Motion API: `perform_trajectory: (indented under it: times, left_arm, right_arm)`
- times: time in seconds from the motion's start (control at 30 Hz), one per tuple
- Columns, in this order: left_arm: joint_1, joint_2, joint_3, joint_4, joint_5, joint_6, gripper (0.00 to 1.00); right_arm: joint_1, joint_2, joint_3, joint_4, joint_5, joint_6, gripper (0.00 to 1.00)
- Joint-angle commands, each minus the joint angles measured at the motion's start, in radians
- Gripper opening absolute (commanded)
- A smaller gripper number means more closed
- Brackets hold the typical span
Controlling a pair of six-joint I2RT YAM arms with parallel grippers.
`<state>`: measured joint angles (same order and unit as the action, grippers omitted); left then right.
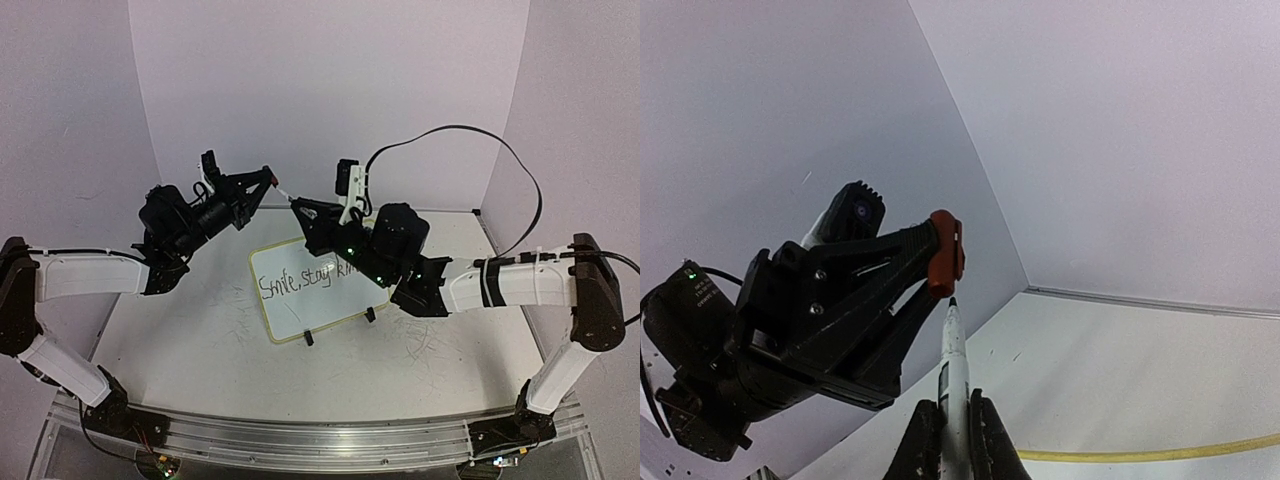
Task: Write a sentence on the whiteboard
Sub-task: Insert the pen cap into the whiteboard marker.
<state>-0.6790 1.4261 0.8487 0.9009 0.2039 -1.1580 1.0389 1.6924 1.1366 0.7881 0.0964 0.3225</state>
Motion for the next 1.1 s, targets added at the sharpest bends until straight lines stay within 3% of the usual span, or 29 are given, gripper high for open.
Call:
perform_trajectory:
  times: [0.0,1.07]
  left_arm:
    - [-0.004,0.008,0.031,0.05,0.003,-0.004,0.0]
    - [-0.004,0.012,0.021,0.052,-0.01,0.008,0.0]
  right_arm:
    - [0.002,-0.032,0.006,0.064,-0.013,-0.004,0.0]
    - [0.003,-0.061,-0.021,0.064,0.011,0.001,0.0]
